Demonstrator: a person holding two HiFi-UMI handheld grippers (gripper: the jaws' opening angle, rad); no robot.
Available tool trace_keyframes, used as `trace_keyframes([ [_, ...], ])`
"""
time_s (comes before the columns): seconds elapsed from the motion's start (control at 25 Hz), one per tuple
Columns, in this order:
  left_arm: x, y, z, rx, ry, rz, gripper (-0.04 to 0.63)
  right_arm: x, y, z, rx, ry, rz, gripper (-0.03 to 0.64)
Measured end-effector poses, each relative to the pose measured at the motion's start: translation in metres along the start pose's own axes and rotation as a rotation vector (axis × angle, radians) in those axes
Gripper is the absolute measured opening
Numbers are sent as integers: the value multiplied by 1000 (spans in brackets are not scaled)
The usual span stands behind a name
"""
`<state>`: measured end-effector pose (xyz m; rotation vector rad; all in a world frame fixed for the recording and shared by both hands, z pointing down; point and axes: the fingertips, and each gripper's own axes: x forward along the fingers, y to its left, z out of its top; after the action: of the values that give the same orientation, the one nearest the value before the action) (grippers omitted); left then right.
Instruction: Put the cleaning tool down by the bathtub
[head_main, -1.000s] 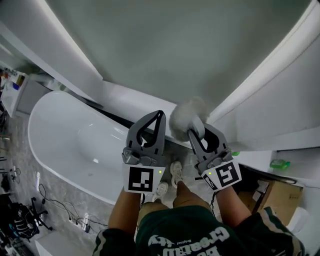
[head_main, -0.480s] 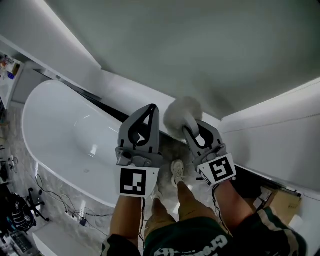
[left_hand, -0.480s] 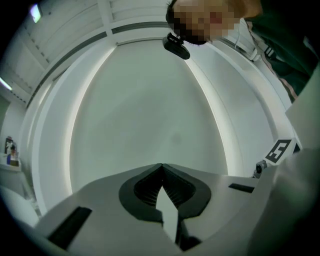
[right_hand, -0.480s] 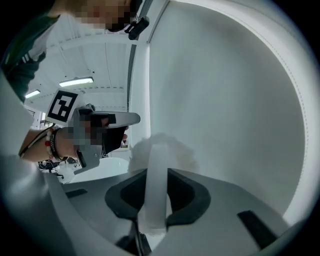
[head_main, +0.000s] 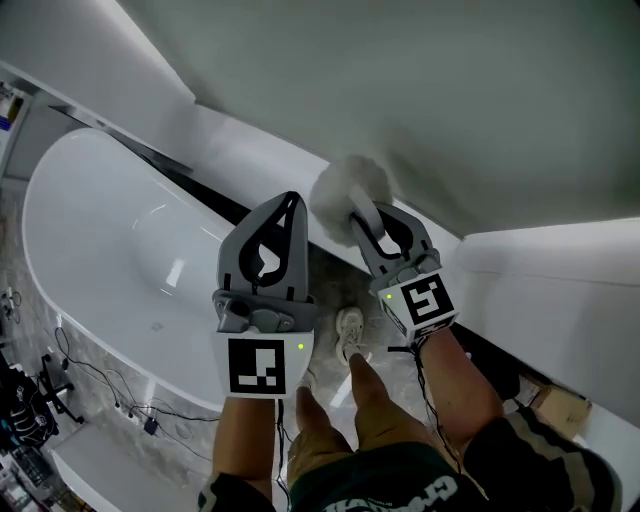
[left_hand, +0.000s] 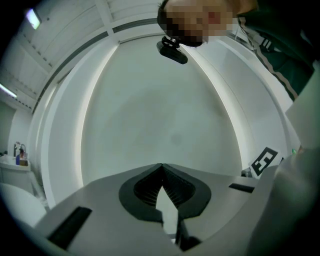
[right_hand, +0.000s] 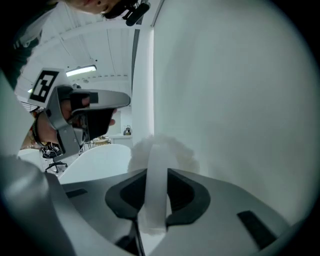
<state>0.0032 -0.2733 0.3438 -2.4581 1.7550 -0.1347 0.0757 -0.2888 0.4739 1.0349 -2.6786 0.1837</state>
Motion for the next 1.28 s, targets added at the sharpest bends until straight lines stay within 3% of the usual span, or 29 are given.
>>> trace_keyframes([
  [0.32,11,23,-40,-8,16,23,8,78,2,-65,-3,118,49,95],
  [0.72,4,41,-82,-27,62,71,8,141,-10,-162,-44,343,86,95],
  [0.96,-5,39,-99,-33,82,72,8,166,-8,-196,-6,422,117,95],
  [1.28,-18,44,-118,-58,99,82,8,194,8,-239,-83,548,177,95],
])
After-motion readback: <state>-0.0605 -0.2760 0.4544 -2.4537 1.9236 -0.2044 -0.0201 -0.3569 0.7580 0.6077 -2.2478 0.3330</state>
